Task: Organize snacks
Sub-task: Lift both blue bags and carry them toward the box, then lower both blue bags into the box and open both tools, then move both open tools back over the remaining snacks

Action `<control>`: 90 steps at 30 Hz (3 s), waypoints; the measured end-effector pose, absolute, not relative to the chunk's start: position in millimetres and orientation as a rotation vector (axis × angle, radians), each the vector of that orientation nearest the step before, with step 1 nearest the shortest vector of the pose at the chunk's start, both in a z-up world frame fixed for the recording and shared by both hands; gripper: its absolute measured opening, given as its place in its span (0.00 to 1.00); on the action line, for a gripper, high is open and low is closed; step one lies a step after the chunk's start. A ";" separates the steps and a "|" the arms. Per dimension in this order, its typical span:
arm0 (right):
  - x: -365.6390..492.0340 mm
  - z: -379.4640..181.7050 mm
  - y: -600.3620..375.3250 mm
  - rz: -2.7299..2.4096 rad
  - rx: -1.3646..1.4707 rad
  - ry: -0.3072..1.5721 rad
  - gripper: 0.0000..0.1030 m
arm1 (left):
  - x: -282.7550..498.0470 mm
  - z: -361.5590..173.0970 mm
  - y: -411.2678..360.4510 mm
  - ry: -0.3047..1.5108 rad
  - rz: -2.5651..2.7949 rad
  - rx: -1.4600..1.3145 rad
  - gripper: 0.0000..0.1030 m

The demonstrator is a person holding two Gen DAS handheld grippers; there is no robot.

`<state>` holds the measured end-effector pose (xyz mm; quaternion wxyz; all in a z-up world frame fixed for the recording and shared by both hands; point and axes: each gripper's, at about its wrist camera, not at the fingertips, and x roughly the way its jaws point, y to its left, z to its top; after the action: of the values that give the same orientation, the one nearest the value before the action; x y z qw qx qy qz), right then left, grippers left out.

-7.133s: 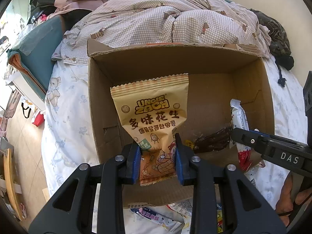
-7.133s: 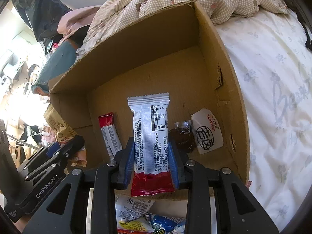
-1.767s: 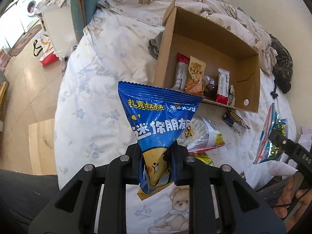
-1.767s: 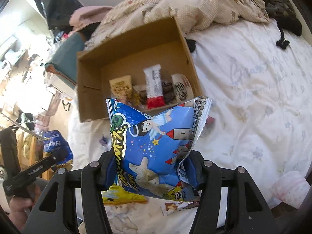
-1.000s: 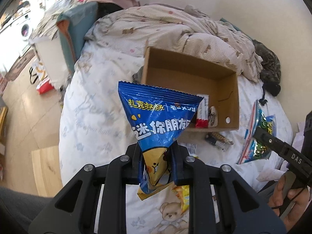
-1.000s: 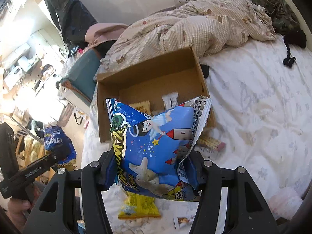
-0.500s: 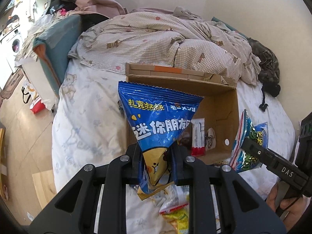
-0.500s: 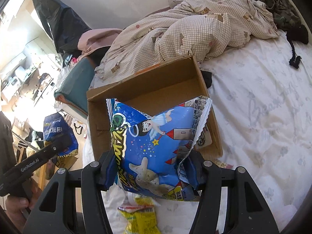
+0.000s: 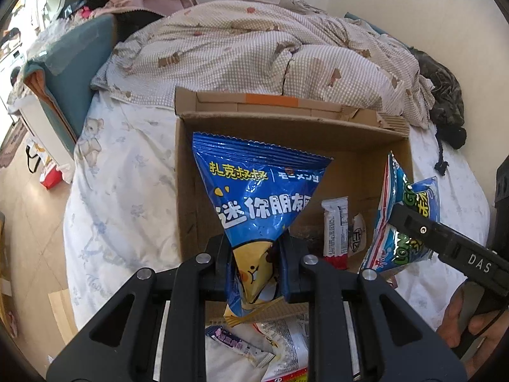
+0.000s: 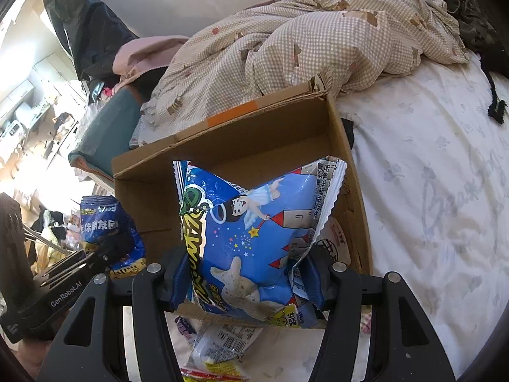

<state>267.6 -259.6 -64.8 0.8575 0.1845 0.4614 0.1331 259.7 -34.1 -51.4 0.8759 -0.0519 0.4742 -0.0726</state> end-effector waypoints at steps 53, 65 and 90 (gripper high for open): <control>277.9 -76.2 -252.6 0.237 0.378 0.995 0.89 | 256.9 -42.4 -35.9 0.888 -0.169 -0.095 0.83; 265.9 -60.8 -258.7 0.231 0.393 0.972 0.89 | 241.6 -30.7 -24.1 0.876 -0.143 -0.137 0.83; 165.4 -44.1 -275.5 0.201 0.377 0.988 0.89 | 155.2 -3.0 23.1 0.809 -0.057 -0.137 1.00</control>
<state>165.4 -275.5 -44.1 0.8587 0.1795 0.4704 0.0959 155.2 23.1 -3.0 0.9167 -0.0664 0.3930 -0.0279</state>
